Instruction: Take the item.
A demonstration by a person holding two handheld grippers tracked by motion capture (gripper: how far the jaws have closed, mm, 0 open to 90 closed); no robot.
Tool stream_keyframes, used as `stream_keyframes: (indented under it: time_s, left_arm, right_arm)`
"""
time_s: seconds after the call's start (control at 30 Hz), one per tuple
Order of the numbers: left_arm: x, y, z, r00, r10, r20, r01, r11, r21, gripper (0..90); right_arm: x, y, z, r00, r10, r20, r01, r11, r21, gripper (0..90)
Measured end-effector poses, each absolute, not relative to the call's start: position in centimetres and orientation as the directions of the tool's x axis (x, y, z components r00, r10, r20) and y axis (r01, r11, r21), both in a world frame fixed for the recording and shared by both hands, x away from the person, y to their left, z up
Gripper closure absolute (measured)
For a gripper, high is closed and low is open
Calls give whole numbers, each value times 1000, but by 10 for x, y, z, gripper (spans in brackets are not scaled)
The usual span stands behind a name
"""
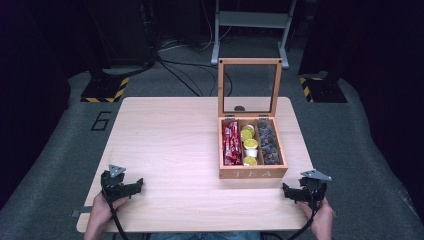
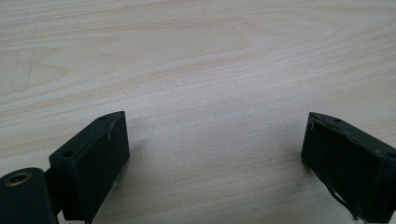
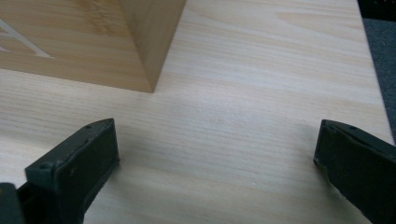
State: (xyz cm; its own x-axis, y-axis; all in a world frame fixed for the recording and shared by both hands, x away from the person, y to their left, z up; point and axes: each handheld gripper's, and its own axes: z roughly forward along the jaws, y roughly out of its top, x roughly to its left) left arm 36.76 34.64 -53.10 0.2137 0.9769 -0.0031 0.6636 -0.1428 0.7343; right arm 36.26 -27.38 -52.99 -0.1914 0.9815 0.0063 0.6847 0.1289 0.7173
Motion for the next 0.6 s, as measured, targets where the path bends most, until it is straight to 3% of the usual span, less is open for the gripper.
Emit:
stream_keyframes:
  time_s: [0.6]
  left_arm:
    - [365,347,-531,260,966,15,651,-187,735,43]
  right_arm:
    - [364,-276,-530,-197,980,1,683,137,718,0]
